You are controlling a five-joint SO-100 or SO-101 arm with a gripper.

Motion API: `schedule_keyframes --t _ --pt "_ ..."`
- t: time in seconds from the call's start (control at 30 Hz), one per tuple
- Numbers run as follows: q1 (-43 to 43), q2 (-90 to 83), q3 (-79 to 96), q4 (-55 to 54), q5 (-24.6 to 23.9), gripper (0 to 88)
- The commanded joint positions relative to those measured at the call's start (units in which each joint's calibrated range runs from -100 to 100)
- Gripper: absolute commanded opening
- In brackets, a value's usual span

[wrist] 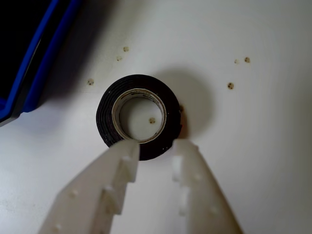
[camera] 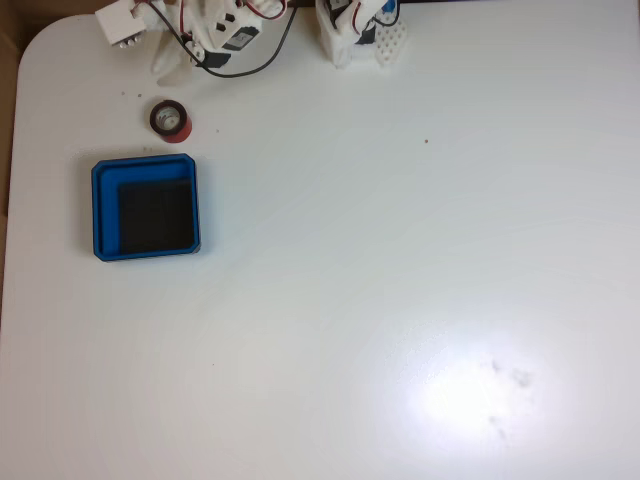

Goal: Pick the red roll and drop it in the blue box

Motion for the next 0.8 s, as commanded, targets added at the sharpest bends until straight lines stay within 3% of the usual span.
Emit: schedule_keyframes --t 0.0,0.2,0.5,0.77 --pt "-0.4 4.9 -7.4 -0.3 0.3 0.8" --pt "0.0 14.8 -15.9 -0.3 0.3 1.9" --pt "0.4 23.6 -19.8 -0.2 0.5 14.7" --pt "3.2 27.6 -19.8 -0.2 0.5 15.9"
